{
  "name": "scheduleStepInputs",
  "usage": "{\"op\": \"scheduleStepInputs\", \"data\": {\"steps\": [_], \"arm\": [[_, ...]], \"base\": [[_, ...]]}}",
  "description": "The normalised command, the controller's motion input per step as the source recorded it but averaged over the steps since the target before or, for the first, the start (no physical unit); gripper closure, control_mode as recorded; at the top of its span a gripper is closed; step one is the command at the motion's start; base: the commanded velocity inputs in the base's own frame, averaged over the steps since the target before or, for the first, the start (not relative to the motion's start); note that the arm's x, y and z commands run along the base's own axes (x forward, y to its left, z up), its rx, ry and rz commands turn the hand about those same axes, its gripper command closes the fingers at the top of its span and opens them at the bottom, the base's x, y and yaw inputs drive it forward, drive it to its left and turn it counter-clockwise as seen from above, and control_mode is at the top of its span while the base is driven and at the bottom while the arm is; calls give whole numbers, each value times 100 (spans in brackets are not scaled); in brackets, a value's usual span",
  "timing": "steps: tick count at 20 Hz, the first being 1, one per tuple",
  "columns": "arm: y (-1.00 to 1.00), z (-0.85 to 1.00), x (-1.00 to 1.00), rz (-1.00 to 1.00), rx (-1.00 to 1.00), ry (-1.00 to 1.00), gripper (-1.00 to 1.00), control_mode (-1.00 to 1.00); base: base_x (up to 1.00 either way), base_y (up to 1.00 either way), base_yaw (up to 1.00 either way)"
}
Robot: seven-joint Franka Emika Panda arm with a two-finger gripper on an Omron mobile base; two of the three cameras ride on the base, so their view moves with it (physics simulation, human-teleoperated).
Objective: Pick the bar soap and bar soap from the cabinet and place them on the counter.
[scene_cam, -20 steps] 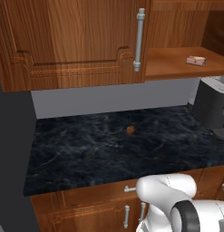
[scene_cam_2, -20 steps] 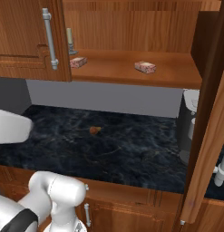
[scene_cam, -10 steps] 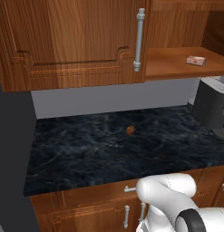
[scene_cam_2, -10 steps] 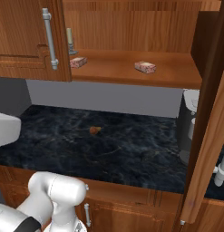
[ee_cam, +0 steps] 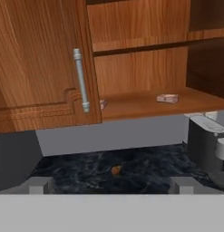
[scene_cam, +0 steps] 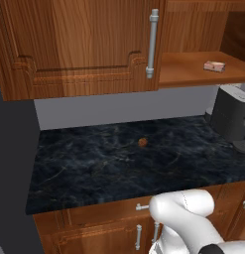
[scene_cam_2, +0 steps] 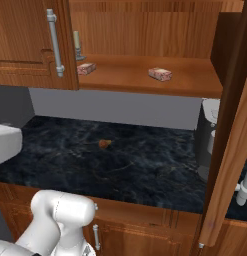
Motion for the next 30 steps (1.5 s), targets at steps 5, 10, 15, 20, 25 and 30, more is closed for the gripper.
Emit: {"op": "scheduleStepInputs", "data": {"steps": [5,10,15,20,25,30], "arm": [[9,3,8,0,-8,-12,-100,-100],[30,10,32,0,-11,-4,-100,-100],[24,14,21,0,-3,-6,-100,-100],[1,14,-4,0,0,-30,-100,-100],[-1,3,-5,5,6,-29,-100,-100],[0,0,3,6,5,-16,-100,-100]], "base": [[0,0,0],[0,0,0],[0,0,0],[0,0,0],[0,0,0],[0,0,0]]}}
